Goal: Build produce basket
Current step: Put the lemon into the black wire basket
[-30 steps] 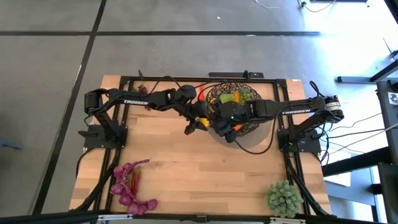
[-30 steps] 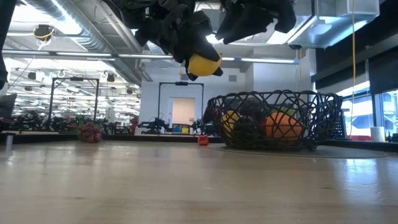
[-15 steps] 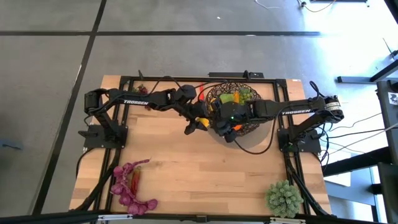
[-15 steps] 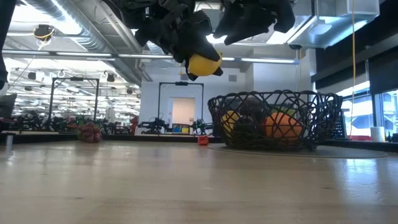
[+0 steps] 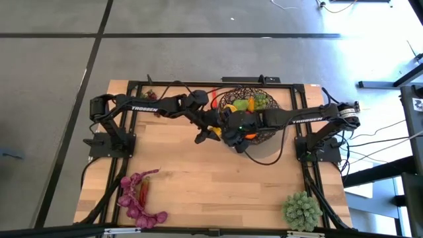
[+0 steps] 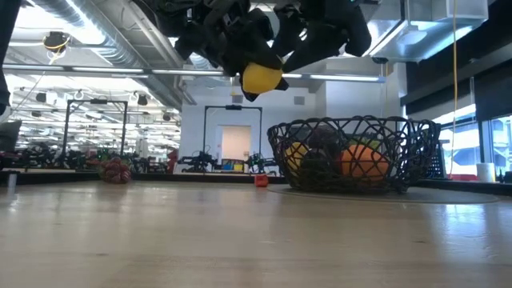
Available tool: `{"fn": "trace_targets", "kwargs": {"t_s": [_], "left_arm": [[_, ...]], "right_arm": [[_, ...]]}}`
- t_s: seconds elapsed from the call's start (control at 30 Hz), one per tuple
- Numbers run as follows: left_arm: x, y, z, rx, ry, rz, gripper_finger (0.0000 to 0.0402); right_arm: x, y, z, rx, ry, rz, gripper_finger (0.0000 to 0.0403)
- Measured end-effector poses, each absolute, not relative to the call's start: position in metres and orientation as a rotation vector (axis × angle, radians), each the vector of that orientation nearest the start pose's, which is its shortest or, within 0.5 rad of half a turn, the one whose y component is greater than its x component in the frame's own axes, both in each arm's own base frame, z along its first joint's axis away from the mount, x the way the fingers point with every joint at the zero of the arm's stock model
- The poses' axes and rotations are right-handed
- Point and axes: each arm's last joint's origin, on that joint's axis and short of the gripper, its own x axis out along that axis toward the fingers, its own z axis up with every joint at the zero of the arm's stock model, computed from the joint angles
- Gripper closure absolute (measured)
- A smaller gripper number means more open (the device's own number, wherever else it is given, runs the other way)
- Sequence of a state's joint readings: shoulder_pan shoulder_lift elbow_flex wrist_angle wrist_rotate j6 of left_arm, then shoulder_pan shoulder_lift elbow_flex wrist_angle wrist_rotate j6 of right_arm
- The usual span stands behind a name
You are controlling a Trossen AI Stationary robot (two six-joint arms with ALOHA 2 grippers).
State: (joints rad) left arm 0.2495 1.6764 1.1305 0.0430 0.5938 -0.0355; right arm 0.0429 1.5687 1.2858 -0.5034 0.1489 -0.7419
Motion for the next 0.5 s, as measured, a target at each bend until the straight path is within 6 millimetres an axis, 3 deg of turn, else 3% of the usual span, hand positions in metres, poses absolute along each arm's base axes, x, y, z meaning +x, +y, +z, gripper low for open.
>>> {"fn": "trace_targets", "kwargs": {"t_s": [0.5], "left_arm": [[0.3629, 0.0706, 0.2477, -0.234, 0.453, -0.347, 0.0198]], "right_arm": [[0.345, 0.01, 0.2881, -0.846, 0.747, 0.213, 0.017]]}}
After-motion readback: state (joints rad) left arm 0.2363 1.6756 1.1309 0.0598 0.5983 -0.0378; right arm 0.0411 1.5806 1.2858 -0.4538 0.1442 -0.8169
